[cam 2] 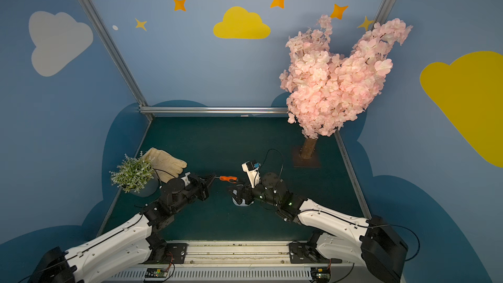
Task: Remove the battery from the alarm
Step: Pick up the screwdriver from the center of the board.
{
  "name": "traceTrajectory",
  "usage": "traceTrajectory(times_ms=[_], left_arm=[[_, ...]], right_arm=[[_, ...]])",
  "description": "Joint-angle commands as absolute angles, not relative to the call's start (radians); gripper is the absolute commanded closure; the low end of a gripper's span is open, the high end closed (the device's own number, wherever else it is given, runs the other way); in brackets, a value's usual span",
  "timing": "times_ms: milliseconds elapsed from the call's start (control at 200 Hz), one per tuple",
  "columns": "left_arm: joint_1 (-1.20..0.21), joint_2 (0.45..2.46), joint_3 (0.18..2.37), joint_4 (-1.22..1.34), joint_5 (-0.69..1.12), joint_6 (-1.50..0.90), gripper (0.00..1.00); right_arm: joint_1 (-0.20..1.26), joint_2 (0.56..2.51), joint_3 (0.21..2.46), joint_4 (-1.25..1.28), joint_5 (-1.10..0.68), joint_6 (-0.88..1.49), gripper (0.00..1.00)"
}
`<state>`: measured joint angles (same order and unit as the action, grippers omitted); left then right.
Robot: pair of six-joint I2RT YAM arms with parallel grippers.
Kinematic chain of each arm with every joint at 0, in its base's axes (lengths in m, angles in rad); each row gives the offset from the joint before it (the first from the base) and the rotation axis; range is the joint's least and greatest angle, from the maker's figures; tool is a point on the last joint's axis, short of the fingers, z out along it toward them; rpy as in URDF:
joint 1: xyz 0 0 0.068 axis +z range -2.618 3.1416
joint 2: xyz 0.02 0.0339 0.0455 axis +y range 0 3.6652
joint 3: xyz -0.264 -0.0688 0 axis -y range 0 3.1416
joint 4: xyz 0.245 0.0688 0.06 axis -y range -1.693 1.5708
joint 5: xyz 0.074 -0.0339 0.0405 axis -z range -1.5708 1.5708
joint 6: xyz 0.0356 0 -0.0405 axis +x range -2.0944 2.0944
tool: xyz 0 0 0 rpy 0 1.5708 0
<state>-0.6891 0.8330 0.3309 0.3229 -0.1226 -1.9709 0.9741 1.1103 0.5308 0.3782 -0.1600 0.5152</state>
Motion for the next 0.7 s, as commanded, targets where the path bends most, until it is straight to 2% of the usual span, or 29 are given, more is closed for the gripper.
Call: traceTrajectory(times_ms=[0, 140, 571, 616, 696], left_arm=[[-0.706, 0.808, 0.328, 0.337, -0.217, -2.012, 0.97], [-0.716, 0.812, 0.318, 0.346, -0.226, -2.022, 0.97], [-0.726, 0.794, 0.289, 0.353, -0.242, -2.028, 0.97], [-0.726, 0.786, 0.29, 0.343, -0.246, -2.028, 0.97], [-0.727, 0.764, 0.299, 0.297, -0.251, -2.01, 0.97]], right_arm=[[0.991, 1.117, 0.497, 0.601, -0.076, 0.555, 0.22], [1.013, 1.155, 0.536, 0.613, -0.048, 0.543, 0.29], [1.038, 1.263, 0.613, 0.652, -0.033, 0.558, 0.58], [1.039, 1.273, 0.621, 0.652, -0.039, 0.558, 0.67], [1.04, 1.284, 0.634, 0.644, -0.039, 0.574, 0.9]])
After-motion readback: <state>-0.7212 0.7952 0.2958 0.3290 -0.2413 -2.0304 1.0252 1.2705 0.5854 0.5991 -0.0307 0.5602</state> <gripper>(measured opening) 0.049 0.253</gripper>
